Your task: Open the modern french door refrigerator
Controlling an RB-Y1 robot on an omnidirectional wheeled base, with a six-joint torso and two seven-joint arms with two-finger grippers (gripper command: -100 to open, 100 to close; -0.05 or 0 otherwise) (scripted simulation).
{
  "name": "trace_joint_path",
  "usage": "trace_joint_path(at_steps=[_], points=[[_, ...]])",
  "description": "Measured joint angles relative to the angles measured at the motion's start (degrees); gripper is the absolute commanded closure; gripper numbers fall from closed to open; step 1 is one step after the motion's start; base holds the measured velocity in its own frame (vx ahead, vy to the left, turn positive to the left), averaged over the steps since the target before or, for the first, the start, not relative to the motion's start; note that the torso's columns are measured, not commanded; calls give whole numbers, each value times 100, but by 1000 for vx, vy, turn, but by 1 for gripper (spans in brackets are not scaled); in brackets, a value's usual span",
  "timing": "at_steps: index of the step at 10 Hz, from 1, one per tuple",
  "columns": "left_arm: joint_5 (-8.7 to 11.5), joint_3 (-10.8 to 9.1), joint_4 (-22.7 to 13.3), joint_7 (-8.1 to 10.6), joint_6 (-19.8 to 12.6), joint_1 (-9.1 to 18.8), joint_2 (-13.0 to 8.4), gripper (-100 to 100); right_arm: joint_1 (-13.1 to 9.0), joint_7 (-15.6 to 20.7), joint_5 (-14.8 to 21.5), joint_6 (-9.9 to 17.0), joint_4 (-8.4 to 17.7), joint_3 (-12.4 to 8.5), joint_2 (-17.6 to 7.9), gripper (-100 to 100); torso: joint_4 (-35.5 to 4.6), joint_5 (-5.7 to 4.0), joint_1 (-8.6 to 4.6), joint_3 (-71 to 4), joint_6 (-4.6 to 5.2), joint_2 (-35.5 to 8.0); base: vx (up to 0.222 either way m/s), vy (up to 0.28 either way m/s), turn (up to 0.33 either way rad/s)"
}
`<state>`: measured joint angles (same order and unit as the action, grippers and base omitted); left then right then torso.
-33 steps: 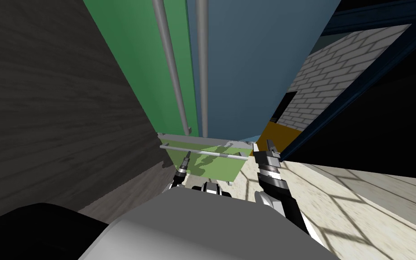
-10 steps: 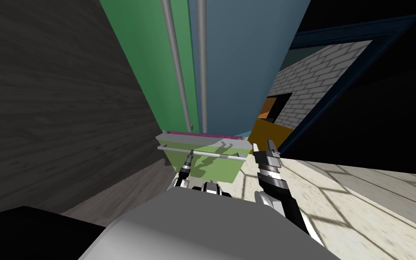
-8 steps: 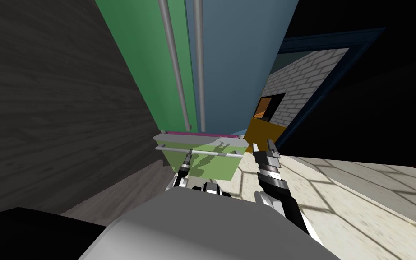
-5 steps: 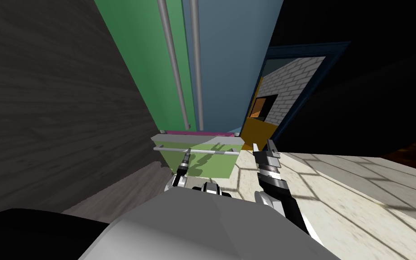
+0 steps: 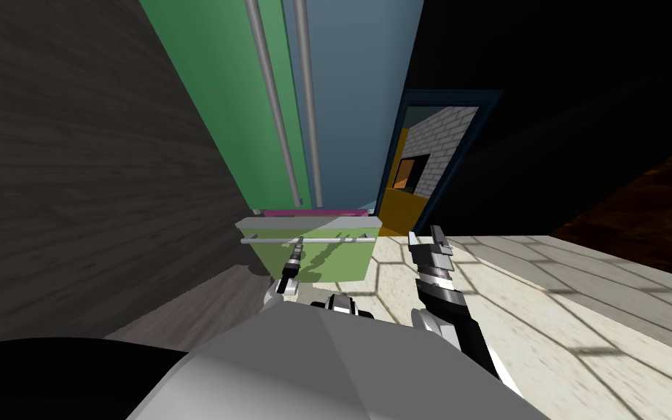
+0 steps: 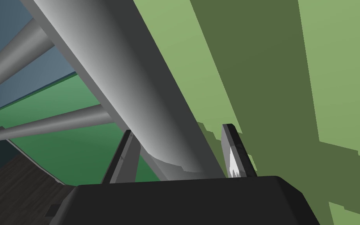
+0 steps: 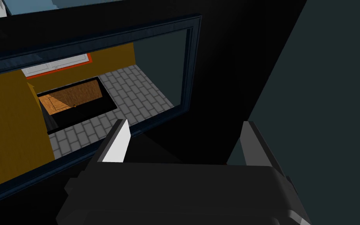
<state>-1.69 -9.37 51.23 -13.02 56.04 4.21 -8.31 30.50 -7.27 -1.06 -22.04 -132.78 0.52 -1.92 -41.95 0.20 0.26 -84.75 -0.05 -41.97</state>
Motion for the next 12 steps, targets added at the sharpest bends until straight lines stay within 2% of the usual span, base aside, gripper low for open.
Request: trace_joint_path(at_steps=[2,3,5,10,12], points=[[24,-71,-181,-26,0,109,-12,100,2,0,0,0,0,-1,0,0,6,2,12,-11,-13,23,-70,-9,-95],[69,-185,-424,-51,95,293,-70,100,1,0,0,0,0,0,0,0,-5,-1,5,-4,3,5,-94,-19,-109],[134,-357,-624,-55,111,474,-176,100,1,0,0,0,0,0,0,0,-15,-8,-16,13,-1,-24,-132,-45,-137],[237,-619,-1181,-61,197,812,-332,100,3,0,0,0,0,-1,0,0,-16,-10,-9,7,-8,-12,-80,-20,-98],[302,-785,-1454,-66,276,991,-420,100,2,0,0,0,0,-1,0,0,-23,-10,-17,19,0,-31,-80,-19,-57]])
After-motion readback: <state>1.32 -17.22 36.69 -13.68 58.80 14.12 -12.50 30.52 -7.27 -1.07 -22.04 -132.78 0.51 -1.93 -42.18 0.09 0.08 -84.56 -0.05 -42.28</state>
